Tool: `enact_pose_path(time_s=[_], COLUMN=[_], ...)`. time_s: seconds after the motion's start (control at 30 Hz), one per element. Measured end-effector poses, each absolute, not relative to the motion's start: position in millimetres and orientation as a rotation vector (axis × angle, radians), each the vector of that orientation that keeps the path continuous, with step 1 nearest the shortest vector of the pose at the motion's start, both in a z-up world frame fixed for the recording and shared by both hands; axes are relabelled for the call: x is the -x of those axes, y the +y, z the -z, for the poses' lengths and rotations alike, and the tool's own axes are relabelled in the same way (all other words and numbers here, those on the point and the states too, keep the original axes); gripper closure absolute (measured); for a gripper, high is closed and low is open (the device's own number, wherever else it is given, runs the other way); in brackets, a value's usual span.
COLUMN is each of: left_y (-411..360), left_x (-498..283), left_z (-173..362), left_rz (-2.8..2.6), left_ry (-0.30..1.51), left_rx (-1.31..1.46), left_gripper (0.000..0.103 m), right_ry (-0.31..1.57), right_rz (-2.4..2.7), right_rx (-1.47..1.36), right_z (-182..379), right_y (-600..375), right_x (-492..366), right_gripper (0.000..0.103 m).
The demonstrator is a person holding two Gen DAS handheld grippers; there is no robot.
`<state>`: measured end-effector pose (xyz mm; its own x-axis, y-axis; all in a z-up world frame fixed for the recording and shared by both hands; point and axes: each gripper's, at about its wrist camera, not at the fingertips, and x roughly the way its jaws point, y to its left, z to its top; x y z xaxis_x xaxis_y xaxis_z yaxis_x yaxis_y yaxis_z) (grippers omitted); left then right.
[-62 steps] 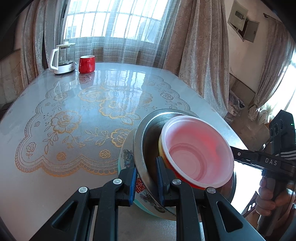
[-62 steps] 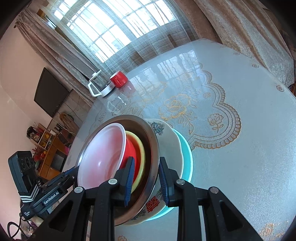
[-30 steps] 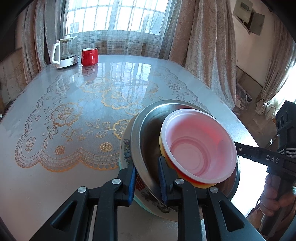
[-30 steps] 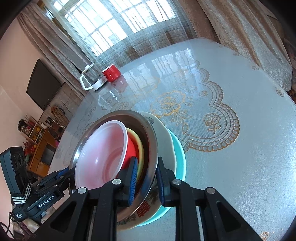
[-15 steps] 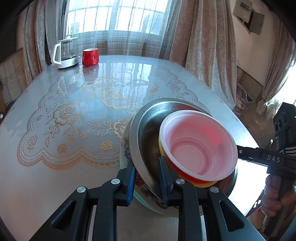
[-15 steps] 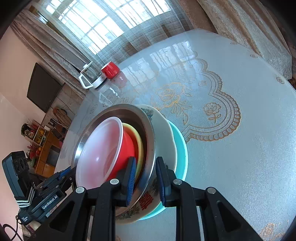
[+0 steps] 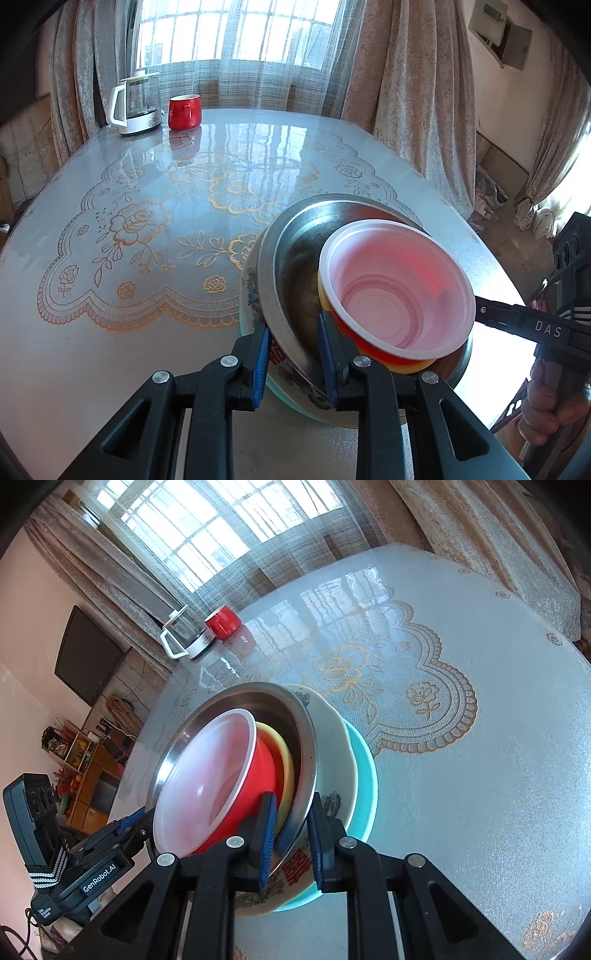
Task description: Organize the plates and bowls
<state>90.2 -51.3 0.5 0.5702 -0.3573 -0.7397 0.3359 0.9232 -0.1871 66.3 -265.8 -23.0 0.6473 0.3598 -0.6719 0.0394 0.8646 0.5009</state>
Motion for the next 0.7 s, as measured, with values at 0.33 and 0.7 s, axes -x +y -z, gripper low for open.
enact_pose_path(time_s=[0.33, 0.7], left_y=[-50.6, -43.0], left_x=[-87.9, -80.8], left_z=[-0.3, -3.6], left_rz=[0.393, 0.382], left_ry=[0.877, 0.869], left_rx=[0.032, 0.062], left_gripper=[0.076, 0.073], right_ry=[0.846, 0.806], right_rz=[-0.202, -0.205], right_rx=[-0.523, -0.546], right_z=[21.7, 14.7], right_y=[-265.4, -269.3], right_x=[-62.4, -51.6], right_gripper=[0.085, 0.077])
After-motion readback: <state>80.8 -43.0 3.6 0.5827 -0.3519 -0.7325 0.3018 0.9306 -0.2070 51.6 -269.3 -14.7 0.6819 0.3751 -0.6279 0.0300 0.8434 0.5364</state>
